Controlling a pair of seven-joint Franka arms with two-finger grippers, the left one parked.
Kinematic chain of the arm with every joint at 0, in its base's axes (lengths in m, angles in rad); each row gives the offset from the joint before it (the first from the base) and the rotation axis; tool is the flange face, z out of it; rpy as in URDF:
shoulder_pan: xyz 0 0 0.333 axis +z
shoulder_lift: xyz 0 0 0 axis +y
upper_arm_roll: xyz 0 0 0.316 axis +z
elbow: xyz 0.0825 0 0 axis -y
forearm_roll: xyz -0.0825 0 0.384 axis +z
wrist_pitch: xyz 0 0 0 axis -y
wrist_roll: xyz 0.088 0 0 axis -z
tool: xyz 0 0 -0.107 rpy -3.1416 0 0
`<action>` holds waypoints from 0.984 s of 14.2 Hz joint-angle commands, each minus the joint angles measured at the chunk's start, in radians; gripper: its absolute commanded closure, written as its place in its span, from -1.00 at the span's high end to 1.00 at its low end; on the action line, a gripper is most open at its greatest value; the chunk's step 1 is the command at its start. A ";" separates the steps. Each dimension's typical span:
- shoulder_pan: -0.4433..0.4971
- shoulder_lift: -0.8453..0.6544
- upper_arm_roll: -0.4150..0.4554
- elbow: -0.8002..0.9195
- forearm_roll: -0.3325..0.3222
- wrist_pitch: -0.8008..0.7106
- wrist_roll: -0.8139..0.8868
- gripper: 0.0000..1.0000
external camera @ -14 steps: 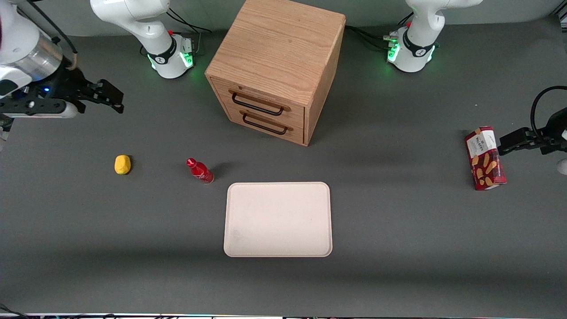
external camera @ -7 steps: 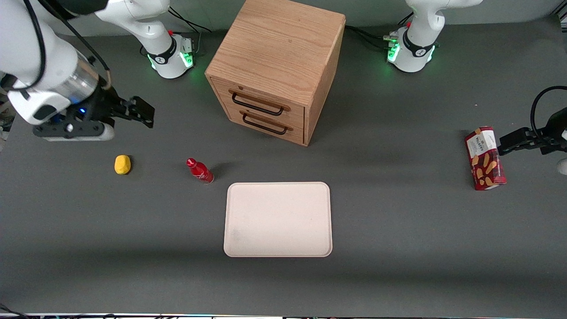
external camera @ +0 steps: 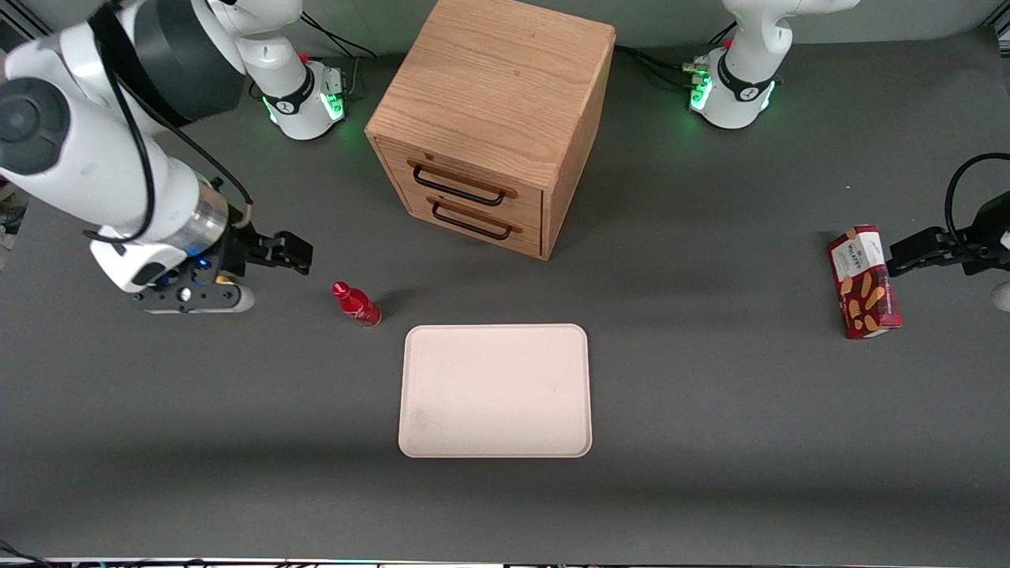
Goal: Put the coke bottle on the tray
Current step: 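Move the right gripper down toward the red Coca-Cola bottle, then close the right gripper around the bottle's body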
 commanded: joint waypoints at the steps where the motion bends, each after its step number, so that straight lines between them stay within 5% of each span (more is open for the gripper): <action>1: 0.003 -0.042 0.000 -0.154 0.012 0.126 0.024 1.00; 14: 0.005 -0.094 -0.002 -0.691 0.000 0.663 0.014 1.00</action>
